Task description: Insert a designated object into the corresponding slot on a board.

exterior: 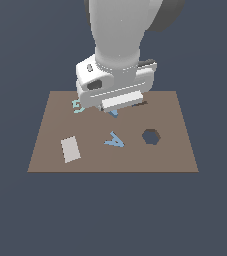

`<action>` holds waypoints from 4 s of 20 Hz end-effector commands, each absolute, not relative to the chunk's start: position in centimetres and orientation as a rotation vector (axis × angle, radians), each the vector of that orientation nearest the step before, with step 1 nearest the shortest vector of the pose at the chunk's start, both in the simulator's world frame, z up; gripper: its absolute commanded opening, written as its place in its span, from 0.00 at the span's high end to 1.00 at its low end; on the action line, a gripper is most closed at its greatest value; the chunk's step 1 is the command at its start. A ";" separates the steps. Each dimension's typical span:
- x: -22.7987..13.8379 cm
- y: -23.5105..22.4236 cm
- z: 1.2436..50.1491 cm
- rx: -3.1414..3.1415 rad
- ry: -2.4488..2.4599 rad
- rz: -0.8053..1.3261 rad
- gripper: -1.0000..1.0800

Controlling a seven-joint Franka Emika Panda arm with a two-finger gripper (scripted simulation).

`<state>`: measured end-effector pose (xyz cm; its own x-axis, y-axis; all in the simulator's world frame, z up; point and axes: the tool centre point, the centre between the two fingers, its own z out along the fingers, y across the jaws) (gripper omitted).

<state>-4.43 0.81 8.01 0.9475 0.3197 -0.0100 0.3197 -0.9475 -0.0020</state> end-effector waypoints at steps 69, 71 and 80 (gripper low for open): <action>-9.2 2.8 3.6 -3.128 0.293 0.000 1.00; -9.5 3.3 3.7 -3.115 0.408 0.000 1.00; -10.2 5.8 3.8 -3.008 0.907 0.001 1.00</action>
<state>-10.14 5.35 3.79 0.8630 -0.5053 -0.0008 -0.5053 -0.8630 0.0001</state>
